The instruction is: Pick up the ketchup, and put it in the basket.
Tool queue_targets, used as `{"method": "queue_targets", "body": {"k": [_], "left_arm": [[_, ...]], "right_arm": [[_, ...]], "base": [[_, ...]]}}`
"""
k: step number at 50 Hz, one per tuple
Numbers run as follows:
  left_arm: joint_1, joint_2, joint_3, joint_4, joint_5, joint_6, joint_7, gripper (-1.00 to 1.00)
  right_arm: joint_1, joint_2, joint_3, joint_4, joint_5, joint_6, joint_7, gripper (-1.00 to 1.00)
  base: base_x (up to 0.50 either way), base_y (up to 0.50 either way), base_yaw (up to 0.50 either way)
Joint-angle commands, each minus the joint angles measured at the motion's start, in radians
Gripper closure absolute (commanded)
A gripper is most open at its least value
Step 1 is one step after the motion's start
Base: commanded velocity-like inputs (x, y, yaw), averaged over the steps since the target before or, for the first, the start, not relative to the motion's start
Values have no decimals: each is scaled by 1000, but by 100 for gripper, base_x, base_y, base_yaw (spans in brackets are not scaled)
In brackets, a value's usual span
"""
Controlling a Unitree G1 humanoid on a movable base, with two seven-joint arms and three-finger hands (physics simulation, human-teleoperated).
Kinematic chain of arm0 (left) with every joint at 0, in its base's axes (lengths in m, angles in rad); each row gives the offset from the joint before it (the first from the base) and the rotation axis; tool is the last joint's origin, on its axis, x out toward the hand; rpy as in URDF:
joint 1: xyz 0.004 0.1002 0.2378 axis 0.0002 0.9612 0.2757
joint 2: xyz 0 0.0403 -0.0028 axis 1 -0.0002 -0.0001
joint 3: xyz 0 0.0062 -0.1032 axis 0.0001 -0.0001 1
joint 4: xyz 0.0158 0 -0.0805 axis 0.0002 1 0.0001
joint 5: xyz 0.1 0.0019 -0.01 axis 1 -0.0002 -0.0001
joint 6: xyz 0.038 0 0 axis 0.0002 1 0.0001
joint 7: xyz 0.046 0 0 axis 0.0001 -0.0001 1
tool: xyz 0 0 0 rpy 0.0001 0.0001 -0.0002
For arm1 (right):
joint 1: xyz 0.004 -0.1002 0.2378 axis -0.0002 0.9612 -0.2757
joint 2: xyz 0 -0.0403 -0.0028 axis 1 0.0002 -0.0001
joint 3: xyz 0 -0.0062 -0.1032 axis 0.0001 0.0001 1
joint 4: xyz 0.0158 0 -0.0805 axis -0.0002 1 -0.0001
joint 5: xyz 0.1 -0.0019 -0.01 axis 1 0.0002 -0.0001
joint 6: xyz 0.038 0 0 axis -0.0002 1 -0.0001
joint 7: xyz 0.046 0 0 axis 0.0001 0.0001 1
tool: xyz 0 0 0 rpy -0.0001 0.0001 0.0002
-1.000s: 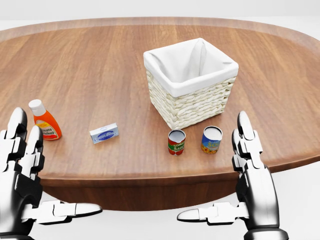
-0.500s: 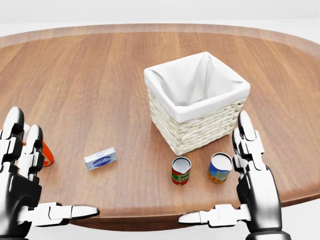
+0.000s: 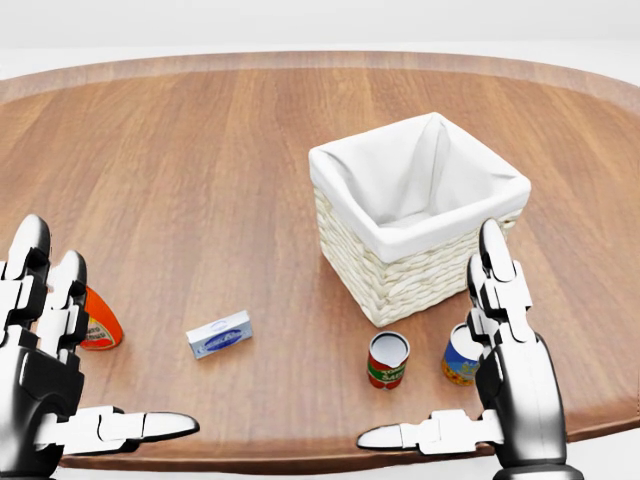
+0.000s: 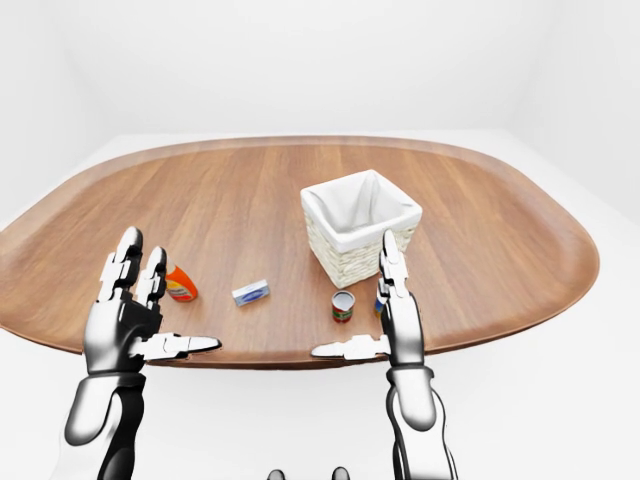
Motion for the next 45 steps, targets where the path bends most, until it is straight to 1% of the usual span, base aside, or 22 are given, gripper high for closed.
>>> {"method": "queue_targets", "body": {"k": [1,8,9,11,12,14,15,16,17,21,27,28,29,30,31,32,33,45], "left_arm": [[4,1,-1,-6,5,0,-7,-100],[-10,4,3,-11,6,0,-4,-100],[-12,3,6,-9,4,0,-4,-100],[-12,3,5,-16,6,0,-1,-100],[-11,3,5,-17,6,0,-1,-100],[-10,1,7,-21,-6,0,-4,-100],[-9,3,-1,-14,8,0,-4,-100],[-11,3,0,-12,7,0,-3,-100],[-11,3,1,-13,6,0,-3,-100],[-10,3,6,-25,0,0,-5,-100],[-11,2,7,-23,0,0,-4,-100],[-9,2,12,-27,-6,0,-5,-100],[-5,0,11,-21,-4,0,-7,-100],[-1,-1,11,-20,-4,0,-8,-100],[0,-1,11,-22,-4,0,-7,-100],[-1,-1,12,-20,-5,0,-7,-100],[-2,-1,13,-18,-7,0,-8,-100],[-1,-1,17,-19,-19,0,-9,-100]], "right_arm": [[8,1,2,-4,-3,-22,7,-100],[7,2,10,4,4,-28,12,-100],[6,5,10,1,21,-25,16,-100],[-2,4,8,5,14,-9,7,-100],[-8,2,10,14,7,3,7,-100],[-22,9,-2,29,9,3,-14,-100],[-27,6,0,38,-12,10,-25,-100],[-37,10,-1,50,-29,26,-42,-100],[-39,10,-3,53,-21,22,-42,-100],[-39,10,-2,43,-19,34,-49,-100],[-34,9,6,41,-24,31,-51,-100],[-21,5,13,18,-1,36,-26,-100],[-17,4,14,16,0,27,-23,-100],[-10,3,13,12,16,2,-13,-100],[-4,0,15,1,24,8,-1,-100],[0,-1,17,-2,19,5,2,-100],[-2,1,16,-1,15,10,-3,-100],[2,1,24,1,1,2,-5,-100]], "base": [[41,40,0],[41,42,0],[41,41,0],[23,21,0],[7,0,0],[0,0,0],[0,0,0],[0,0,0],[0,0,0],[0,0,0],[0,0,0],[0,0,0],[0,0,0],[0,0,0],[41,0,0],[50,0,0],[50,0,0],[50,0,0]]}}
